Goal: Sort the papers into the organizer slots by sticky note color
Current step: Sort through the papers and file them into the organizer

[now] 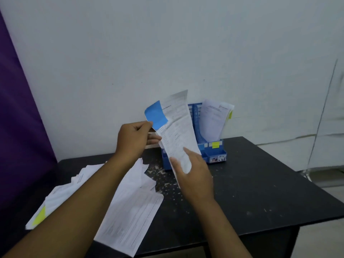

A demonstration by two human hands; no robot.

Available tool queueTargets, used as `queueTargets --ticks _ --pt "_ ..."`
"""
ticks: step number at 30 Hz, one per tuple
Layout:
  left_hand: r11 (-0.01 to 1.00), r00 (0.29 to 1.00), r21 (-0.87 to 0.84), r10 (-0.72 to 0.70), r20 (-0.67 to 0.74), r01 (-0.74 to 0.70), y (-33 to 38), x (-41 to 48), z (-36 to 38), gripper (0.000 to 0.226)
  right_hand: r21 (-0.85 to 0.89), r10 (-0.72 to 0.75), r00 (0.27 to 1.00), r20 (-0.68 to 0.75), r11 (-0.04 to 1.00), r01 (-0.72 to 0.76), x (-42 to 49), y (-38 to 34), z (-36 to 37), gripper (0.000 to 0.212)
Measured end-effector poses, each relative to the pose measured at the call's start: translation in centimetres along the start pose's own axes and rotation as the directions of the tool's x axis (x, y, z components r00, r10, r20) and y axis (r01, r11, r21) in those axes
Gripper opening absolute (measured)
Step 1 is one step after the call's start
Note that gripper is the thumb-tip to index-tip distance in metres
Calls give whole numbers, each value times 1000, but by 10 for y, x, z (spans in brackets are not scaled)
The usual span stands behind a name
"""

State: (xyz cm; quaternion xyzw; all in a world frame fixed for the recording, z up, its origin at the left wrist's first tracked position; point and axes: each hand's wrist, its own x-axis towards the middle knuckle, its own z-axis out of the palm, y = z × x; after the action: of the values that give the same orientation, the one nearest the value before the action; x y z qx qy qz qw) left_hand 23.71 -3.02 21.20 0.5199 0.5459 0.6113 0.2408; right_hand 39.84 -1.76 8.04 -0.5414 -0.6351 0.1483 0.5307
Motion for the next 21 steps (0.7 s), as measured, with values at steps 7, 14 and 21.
queueTargets --ticks 7,14,21 --pt "988 999 -157 -21 -38 15 19 29 52 27 -276 26 999 -39 960 -36 60 13 -1 36" --pt "998 996 -51 21 -89 -25 20 68 88 30 -287 -8 999 -44 958 -5 131 42 13 35" --pt "997 995 57 65 -80 -61 7 105 122 30 -199 -7 1000 -26 980 2 182 70 29 36"
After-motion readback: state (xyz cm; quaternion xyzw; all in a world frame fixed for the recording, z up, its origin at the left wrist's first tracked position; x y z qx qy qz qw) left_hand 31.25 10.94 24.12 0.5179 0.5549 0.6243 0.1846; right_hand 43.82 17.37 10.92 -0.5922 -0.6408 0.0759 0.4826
